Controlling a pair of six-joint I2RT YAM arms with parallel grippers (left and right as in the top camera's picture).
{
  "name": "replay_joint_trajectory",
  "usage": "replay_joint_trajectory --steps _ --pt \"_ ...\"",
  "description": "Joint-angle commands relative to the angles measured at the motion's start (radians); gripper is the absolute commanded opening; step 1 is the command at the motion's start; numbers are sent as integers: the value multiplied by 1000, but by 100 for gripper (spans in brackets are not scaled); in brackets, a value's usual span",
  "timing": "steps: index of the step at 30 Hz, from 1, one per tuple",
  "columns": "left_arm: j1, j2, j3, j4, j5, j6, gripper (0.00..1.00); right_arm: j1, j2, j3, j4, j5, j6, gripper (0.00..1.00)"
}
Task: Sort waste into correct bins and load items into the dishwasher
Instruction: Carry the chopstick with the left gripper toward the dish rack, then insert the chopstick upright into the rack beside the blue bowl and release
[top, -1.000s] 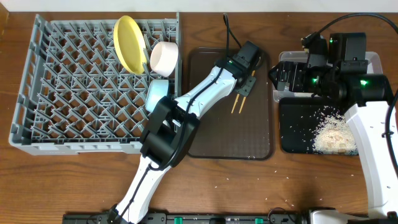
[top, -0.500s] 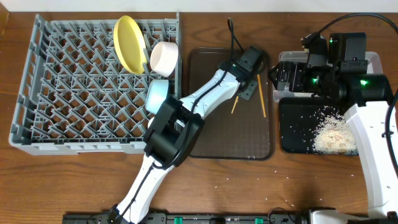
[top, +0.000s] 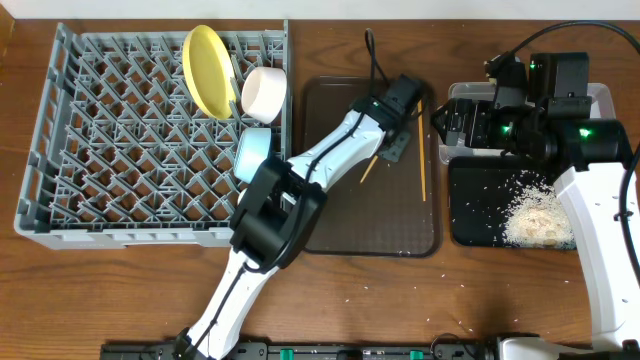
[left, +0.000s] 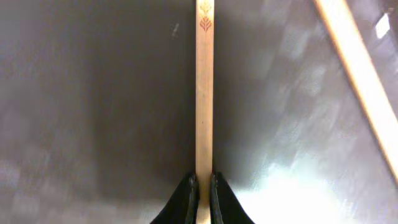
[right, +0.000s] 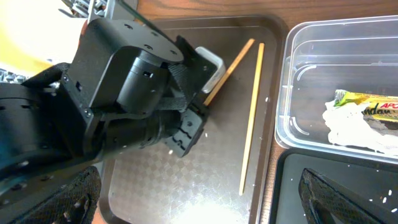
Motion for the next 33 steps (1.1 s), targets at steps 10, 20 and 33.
replay_joint_trajectory --steps 10,20,33 --pt "140 -422 -3 -229 -29 -41 7 6 4 6 -1 -7 -3 99" --pt "367 -601 -9 -571 -159 -24 8 6 4 6 -1 -7 -3 99" --pt "550 -600 -317 -567 -146 53 8 6 4 6 -1 -7 -3 99"
